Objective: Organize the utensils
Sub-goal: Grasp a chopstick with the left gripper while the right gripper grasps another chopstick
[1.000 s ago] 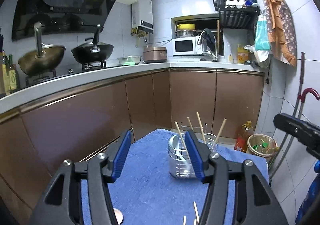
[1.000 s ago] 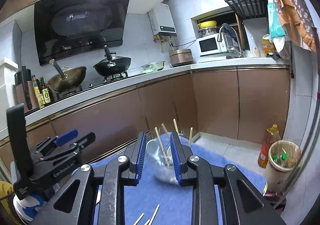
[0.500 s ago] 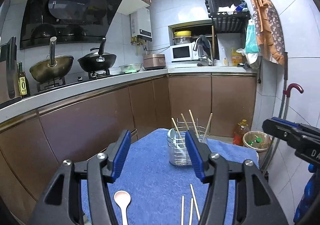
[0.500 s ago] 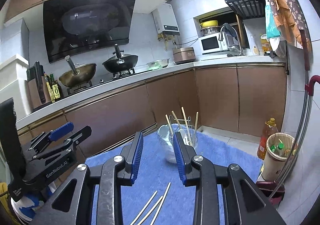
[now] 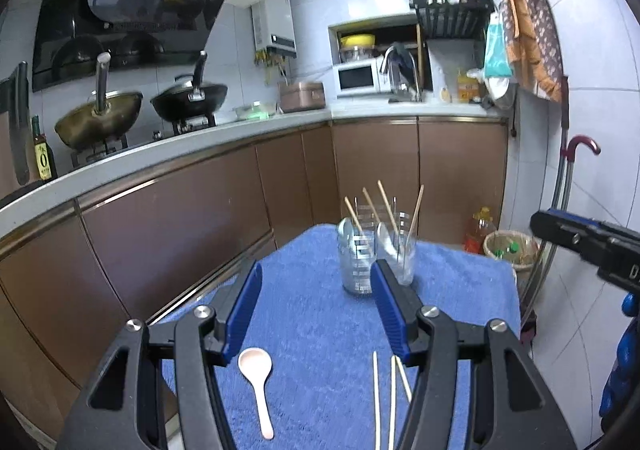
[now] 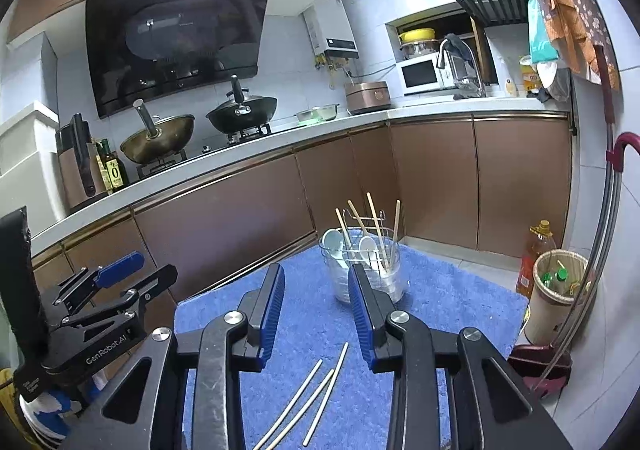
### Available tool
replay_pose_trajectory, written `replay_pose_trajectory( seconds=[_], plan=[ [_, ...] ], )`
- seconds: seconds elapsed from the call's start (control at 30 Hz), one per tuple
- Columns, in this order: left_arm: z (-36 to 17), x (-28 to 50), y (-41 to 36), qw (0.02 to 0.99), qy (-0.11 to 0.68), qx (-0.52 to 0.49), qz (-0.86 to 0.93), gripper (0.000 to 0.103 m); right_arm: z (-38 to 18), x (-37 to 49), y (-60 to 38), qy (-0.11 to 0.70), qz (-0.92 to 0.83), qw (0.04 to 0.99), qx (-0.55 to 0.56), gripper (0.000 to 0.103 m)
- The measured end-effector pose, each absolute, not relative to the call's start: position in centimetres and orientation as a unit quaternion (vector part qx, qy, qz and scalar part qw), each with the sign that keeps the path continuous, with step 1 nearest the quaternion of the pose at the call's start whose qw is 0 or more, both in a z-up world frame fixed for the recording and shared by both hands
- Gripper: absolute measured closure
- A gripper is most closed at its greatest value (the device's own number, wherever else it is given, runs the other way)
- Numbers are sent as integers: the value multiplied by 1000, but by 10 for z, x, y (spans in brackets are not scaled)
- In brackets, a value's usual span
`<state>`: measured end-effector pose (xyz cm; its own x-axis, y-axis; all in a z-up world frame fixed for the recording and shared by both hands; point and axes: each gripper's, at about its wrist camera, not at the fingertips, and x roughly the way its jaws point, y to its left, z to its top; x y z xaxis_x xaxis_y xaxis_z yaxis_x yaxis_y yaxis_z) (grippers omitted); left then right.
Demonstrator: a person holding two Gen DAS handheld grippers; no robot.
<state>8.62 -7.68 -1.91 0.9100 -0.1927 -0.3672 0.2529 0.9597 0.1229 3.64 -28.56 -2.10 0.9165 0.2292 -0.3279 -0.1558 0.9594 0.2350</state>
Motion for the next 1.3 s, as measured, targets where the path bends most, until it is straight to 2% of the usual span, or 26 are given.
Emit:
replay_pose_trajectory(
  seconds=[0.3,0.77,0.97,1.3],
  plan=[
    [-39,103,-78,962,226,87,-126,44,-37,46,-291,204,92,968,110,72],
    [-129,170,-86,876,440,40,-194,45,-101,91,-297,330,86,930,136,72],
    [-161,187,-91,850,486,37,-201,45,-134,108,-289,383,103,907,141,72],
    [-195,207,-111,818,525,59,-228,65,-161,126,-294,419,94,891,146,72]
  ],
)
